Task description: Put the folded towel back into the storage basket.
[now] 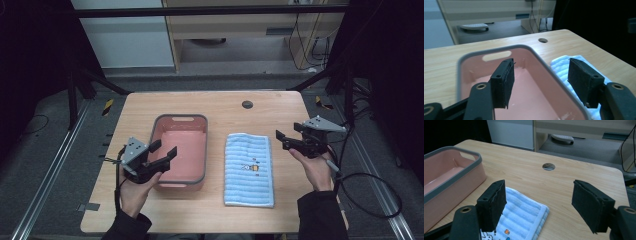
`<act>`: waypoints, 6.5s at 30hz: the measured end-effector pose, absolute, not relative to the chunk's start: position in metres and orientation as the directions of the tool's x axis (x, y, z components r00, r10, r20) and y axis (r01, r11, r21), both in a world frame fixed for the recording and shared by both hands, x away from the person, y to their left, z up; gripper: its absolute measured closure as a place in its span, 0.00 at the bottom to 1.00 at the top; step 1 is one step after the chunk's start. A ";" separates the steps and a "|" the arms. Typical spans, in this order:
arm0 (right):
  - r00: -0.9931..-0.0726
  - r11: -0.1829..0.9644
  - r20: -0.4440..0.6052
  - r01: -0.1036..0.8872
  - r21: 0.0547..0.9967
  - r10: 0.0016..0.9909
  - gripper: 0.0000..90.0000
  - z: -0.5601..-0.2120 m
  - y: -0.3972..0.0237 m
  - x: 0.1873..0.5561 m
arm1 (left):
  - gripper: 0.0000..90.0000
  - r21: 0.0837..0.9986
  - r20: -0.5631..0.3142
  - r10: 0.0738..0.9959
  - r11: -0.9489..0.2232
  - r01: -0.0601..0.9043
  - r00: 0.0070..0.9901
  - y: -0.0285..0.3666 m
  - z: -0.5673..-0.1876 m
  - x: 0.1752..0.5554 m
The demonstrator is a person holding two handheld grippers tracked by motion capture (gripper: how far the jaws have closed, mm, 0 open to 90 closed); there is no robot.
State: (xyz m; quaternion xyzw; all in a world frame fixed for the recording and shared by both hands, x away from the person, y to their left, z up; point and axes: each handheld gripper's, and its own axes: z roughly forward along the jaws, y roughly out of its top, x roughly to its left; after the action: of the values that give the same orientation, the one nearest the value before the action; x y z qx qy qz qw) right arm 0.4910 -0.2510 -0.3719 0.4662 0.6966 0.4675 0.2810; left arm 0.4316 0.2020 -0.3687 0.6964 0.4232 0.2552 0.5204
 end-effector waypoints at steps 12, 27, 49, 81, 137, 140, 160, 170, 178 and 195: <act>-0.403 0.144 0.026 0.386 0.911 0.915 0.38 -0.376 -0.244 0.509 | 0.44 0.934 -0.052 0.808 -0.169 0.315 0.587 0.138 -0.383 0.430; -0.402 0.134 0.049 0.415 0.900 0.914 0.37 -0.387 -0.244 0.523 | 0.49 0.914 -0.025 0.757 -0.247 0.321 0.653 0.086 -0.401 0.422; -0.395 0.118 0.078 0.449 0.886 0.915 0.41 -0.412 -0.246 0.529 | 0.53 0.869 -0.047 0.721 -0.312 0.385 0.691 0.058 -0.443 0.412; -0.395 0.185 0.074 0.578 0.795 0.916 0.56 -0.472 -0.225 0.550 | 0.57 0.796 -0.040 0.728 -0.391 0.462 0.685 0.050 -0.494 0.406; -0.464 0.149 0.149 0.546 0.824 0.873 0.94 -0.444 -0.217 0.529 | 0.96 0.833 -0.123 0.751 -0.277 0.479 0.648 0.057 -0.458 0.407; -0.470 0.146 0.145 0.529 0.836 0.871 0.94 -0.438 -0.216 0.527 | 0.96 0.838 -0.105 0.744 -0.291 0.462 0.659 0.060 -0.449 0.405; -0.500 0.127 0.108 0.413 0.902 0.859 0.94 -0.359 -0.192 0.523 | 0.96 0.899 -0.039 0.738 -0.268 0.347 0.674 0.090 -0.390 0.402; -0.540 0.149 0.074 0.358 0.922 0.839 0.94 -0.326 -0.155 0.531 | 0.96 0.916 -0.032 0.770 -0.232 0.326 0.638 0.127 -0.363 0.405; -0.572 0.172 0.056 0.337 0.926 0.818 0.94 -0.314 -0.119 0.543 | 0.96 0.924 -0.028 0.801 -0.208 0.322 0.598 0.155 -0.354 0.406; -0.628 0.207 0.042 0.318 0.925 0.777 0.94 -0.317 -0.057 0.567 | 0.96 0.919 -0.033 0.855 -0.177 0.352 0.518 0.206 -0.356 0.412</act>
State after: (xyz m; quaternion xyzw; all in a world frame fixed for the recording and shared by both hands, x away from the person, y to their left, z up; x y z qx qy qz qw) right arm 0.5670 -0.0565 -0.3172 0.3679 0.7439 0.5108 0.2245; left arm 0.4118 0.2063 -0.3559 0.7225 0.4177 0.2582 0.4867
